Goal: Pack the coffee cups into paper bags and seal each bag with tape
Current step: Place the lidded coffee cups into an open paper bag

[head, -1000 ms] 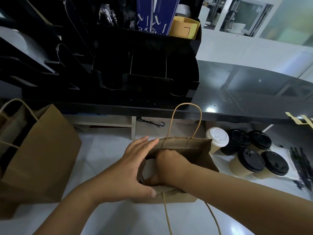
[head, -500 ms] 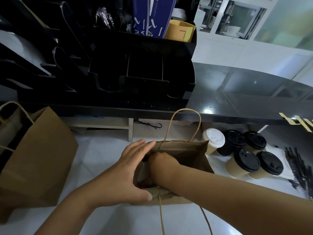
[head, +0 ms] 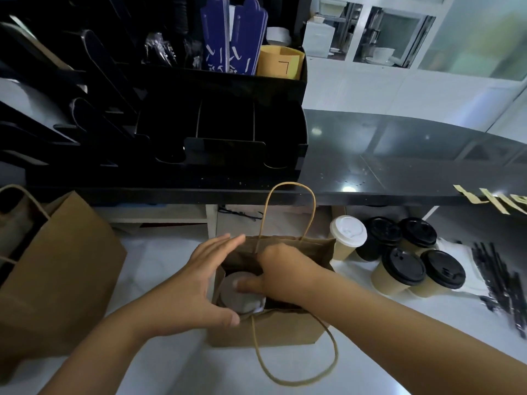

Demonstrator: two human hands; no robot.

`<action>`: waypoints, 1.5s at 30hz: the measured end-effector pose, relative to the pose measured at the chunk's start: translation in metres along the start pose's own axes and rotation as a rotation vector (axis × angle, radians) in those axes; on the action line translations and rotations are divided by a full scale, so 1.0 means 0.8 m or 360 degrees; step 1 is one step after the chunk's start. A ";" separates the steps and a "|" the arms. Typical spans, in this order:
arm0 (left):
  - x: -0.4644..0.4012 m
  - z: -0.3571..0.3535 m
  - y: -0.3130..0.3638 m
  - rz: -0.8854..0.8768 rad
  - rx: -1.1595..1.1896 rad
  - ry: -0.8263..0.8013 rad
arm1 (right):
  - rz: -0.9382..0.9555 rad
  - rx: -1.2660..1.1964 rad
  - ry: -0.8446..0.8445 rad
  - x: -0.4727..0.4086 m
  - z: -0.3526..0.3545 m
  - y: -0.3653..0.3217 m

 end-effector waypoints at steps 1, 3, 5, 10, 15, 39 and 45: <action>-0.001 0.001 0.000 0.0012 0.0006 0.0002 | 0.0033 -0.0080 0.0074 0.009 0.010 0.002; -0.002 0.004 0.001 0.0021 -0.0016 0.0019 | 0.0099 -0.0201 0.0244 0.030 0.032 0.007; -0.005 0.008 0.003 0.0025 -0.0070 0.0055 | 0.0088 -0.0305 0.0445 0.051 0.054 0.020; -0.012 0.015 0.012 0.0002 -0.0194 0.0154 | -0.0143 -0.0690 0.0929 0.083 0.091 0.089; -0.018 0.019 0.031 -0.0131 -0.0303 0.0290 | -0.0504 -0.0950 0.1181 0.072 0.079 0.188; -0.049 -0.013 0.045 -0.0253 -0.0721 0.0189 | -0.0580 0.0688 0.0332 -0.026 -0.001 0.275; -0.049 -0.017 0.047 -0.0214 -0.0818 0.0083 | -0.0564 0.0579 0.0551 -0.022 0.012 0.275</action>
Point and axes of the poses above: each hand's wrist, its own x-axis away from the middle knuckle, its own z-axis out of the back of the hand, y = z × x, the point moved 6 cm from there along -x, towards the middle knuckle, and after that the axes turned 1 degree about x, right-handed, at the moved point
